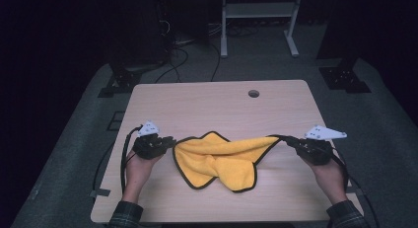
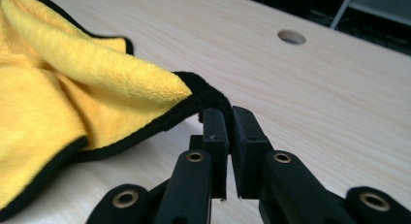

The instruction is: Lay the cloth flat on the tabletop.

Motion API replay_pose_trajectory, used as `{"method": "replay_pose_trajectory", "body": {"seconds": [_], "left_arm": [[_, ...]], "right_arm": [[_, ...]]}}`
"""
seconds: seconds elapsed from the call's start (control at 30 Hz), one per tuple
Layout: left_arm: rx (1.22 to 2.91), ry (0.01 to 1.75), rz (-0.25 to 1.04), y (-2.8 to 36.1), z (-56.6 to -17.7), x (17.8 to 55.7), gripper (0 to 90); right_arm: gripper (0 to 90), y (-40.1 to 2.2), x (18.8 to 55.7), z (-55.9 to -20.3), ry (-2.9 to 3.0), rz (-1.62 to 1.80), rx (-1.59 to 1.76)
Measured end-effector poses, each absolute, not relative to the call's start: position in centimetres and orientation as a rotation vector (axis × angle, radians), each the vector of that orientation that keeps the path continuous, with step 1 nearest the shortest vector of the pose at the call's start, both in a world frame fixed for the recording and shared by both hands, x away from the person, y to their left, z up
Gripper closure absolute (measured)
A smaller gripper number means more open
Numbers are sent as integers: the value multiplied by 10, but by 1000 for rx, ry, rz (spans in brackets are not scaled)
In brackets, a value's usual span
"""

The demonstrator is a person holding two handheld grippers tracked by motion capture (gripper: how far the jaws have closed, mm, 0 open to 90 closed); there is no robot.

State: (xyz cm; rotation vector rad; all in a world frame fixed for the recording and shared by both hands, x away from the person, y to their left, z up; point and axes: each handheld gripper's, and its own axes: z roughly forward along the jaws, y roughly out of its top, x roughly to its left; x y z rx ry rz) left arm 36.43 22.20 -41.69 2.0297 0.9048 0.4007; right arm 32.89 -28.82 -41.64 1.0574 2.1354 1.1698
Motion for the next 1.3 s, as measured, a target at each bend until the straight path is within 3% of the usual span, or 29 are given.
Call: {"method": "replay_pose_trajectory", "body": {"seconds": [0.1, 0.17, 0.27, 0.4, 0.57, 0.7, 0.8, 0.83, 1.07, 1.3], "left_arm": [[2019, 907, 395, 222, -416, 363, 612], [2019, 910, 391, 221, -416, 363, 542], [2016, 925, 357, 219, -419, 361, 435], [2033, 939, 331, 215, -423, 357, 332], [2070, 941, 316, 213, -428, 344, 295], [2098, 936, 307, 212, -431, 328, 351], [2113, 919, 287, 208, -433, 320, 467], [2129, 908, 274, 205, -434, 315, 507], [2247, 831, 208, 178, -447, 303, 684], [2356, 814, 215, 165, -460, 311, 711]], "right_arm": [[815, -291, 336, -423, 2148, 1157, 1097], [648, -294, 339, -426, 2147, 1160, 1131], [536, -298, 340, -426, 2139, 1181, 1163], [464, -297, 339, -424, 2145, 1221, 1145], [433, -283, 341, -426, 2201, 1235, 1088], [496, -269, 351, -433, 2256, 1197, 1065], [560, -265, 358, -438, 2271, 1191, 1064], [617, -262, 367, -445, 2286, 1185, 1084], [783, -250, 393, -460, 2315, 1131, 1102], [814, -237, 403, -473, 2416, 989, 1070]]}}
